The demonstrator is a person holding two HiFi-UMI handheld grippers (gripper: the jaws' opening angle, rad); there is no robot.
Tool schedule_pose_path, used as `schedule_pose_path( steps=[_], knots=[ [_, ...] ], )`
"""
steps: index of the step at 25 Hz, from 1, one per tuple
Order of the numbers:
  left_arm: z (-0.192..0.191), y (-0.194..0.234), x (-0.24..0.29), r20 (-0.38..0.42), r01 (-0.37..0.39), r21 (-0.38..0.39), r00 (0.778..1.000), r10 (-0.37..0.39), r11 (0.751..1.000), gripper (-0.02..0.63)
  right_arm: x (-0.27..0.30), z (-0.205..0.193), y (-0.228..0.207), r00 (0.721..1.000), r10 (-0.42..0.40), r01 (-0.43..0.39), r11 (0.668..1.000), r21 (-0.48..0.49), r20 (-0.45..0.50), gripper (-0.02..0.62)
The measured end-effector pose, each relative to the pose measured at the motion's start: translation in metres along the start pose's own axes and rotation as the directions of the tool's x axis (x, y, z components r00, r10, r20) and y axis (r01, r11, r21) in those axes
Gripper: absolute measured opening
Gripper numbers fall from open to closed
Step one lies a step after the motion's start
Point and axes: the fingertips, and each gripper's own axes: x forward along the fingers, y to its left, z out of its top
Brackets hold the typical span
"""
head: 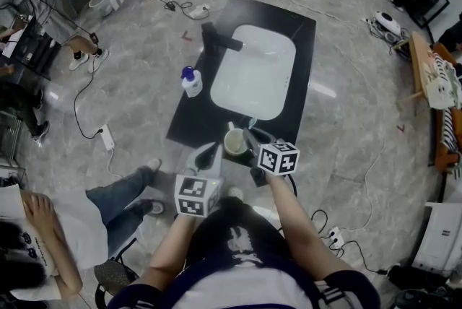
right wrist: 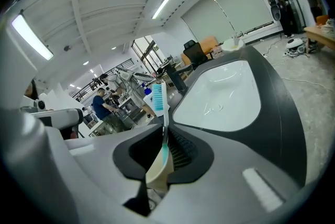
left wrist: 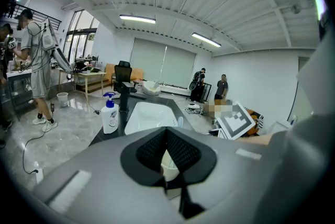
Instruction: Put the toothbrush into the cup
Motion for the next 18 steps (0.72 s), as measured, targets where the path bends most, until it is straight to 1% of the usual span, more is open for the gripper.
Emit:
schedule_pose_path(
  steps=[7,12,18],
  knots=[
    [-0.002,-0.001,0.000,-0.001,-0.003,0.002,1.000,0.003,1.000,0.000,-0.003,-0.005,-0.002,1.000,0.008,-0.008,1.000,0.009,-0.008,0.058],
    [-0.004,-0.002,0.001,-0.003,-0.002,0.003,1.000,0.002,1.000,0.000,-0.007,-0.004,0.000,1.000,0.021,-0.021,1.000,0.016,-0.001,0.101],
    [-0.005,-0.002,0.001,-0.007,-0.001,0.004,1.000,0.001,1.000,0.000,-0.015,0.000,0.005,0.999,0.038,-0.039,0.999,0.028,0.021,0.103]
  ],
)
